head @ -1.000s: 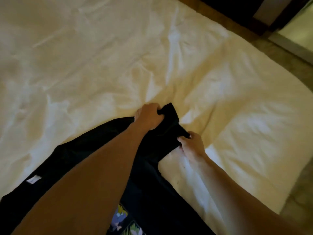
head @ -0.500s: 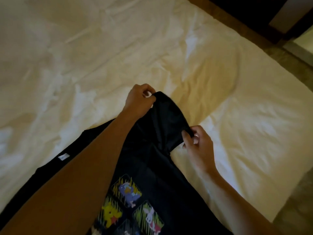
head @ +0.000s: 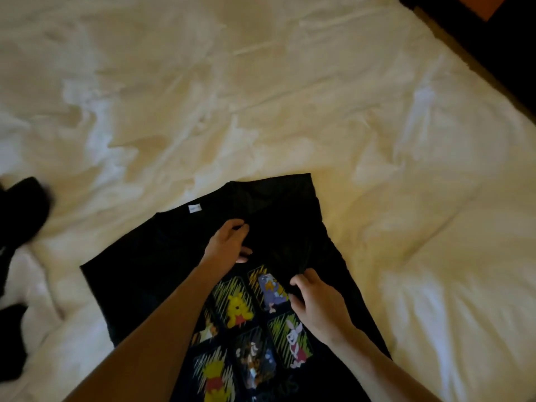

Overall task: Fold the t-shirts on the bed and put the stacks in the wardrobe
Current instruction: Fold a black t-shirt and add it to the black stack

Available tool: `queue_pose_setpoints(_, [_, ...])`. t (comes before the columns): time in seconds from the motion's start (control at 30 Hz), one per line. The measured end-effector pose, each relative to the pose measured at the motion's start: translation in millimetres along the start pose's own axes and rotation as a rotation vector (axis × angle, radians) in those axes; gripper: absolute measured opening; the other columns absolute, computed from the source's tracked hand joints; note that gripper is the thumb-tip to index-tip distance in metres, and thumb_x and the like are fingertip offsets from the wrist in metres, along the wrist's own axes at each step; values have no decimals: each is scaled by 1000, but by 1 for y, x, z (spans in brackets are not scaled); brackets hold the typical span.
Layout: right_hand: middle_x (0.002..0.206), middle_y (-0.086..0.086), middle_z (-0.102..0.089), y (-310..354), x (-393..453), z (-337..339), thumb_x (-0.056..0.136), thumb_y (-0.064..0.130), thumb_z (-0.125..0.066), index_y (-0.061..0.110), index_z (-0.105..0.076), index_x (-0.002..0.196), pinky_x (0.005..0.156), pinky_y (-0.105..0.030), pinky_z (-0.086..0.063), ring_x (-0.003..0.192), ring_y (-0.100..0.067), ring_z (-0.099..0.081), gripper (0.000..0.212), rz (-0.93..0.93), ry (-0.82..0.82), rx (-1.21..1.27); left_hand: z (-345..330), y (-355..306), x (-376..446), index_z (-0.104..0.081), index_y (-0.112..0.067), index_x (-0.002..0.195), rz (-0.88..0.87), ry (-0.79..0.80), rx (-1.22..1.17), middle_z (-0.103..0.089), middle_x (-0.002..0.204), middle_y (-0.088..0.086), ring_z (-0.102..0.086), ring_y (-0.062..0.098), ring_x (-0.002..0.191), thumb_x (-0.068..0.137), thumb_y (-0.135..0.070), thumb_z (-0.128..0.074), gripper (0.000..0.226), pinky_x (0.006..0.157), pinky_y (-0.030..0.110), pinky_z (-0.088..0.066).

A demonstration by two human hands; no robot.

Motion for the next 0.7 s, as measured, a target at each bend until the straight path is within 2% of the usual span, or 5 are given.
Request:
queue_pose_setpoints(0.2, [115,5,-58,6,26,18,102,44,-45,22,-57,122,56,-12,-29,75,-11,-57,33,7,24,1,23,23,-23,-61,-20,120,-342,-447,468,-62,97,-4,-59,15,77,96,-26,-59,25,57,30,-46])
queue_pose_setpoints(0.33, [114,-2,-56,30,62,20,96,52,-53,18,-49,126,60,-25,-41,87,-19,-61,46,56,23,-143,41,48,-47,-49,-22,130,-247,-666,504,-61,106,0,-58,19,80,93,-40,-62,43,57,28,-41])
queue_pose_setpoints(0.47, [121,-8,-53,48,80,2,96,52,-53,14,-38,135,62,-31,-47,97,-25,-63,56,-35,90,-394,43,94,-65,-19,-17,153,-50,-601,684,-50,131,7,-59,27,109,89,-58,-58,85,66,39,-52])
queue_pose_setpoints(0.6, [114,-7,-59,46,85,-6,103,25,-48,14,-45,127,57,-31,-38,86,-25,-63,26,51,94,-427,48,108,-61,-8,-16,157,-55,-552,813,-47,134,8,-59,22,108,100,-44,-44,73,68,32,-52])
queue_pose_setpoints(0.7, [112,-5,-59,53,84,-4,103,23,-45,15,-47,123,58,-30,-37,87,-24,-63,21,73,105,-383,54,106,-61,-5,-17,157,-45,-472,851,-51,131,5,-62,17,96,101,-30,-44,70,67,28,-49])
Point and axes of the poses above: each hand's wrist, its own x-axis towards the middle knuckle, its own z-axis out of the back of the hand, y = z × x, the point moved 2 cm from there along x, towards the middle knuckle
